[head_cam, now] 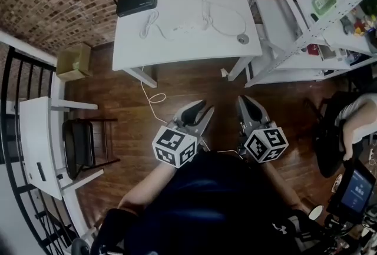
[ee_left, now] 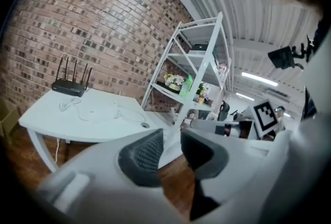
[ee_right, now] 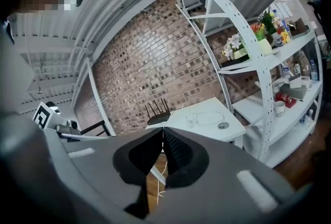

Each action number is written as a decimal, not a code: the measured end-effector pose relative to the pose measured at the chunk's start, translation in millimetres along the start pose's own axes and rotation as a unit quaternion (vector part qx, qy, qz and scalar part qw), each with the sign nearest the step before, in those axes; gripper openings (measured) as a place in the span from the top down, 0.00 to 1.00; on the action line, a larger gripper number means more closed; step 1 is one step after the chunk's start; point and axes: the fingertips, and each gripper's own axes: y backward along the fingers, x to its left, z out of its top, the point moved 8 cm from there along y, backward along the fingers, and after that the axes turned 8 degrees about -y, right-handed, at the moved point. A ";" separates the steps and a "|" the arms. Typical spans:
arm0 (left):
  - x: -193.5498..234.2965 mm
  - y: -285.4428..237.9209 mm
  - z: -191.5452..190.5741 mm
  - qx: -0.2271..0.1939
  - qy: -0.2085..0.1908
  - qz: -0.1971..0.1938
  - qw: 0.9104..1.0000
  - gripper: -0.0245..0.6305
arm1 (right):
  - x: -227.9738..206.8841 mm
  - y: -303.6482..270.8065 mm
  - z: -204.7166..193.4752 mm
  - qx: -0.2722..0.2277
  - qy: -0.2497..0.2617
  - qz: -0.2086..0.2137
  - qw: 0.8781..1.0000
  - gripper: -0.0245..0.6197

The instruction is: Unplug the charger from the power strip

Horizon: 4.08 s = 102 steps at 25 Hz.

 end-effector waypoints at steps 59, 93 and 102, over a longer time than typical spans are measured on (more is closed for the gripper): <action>348.7 -269.1 -20.6 0.228 -0.162 0.093 0.955 0.71 | -126.6 -431.8 -13.7 0.280 0.229 -0.071 0.930 0.62; 351.0 -287.9 -37.6 0.270 -0.137 0.085 0.949 0.70 | -124.2 -442.4 -15.0 0.286 0.246 -0.076 0.923 0.74; 351.4 -288.6 -36.8 0.268 -0.136 0.083 0.950 0.70 | -123.6 -441.1 -13.9 0.282 0.239 -0.082 0.926 0.75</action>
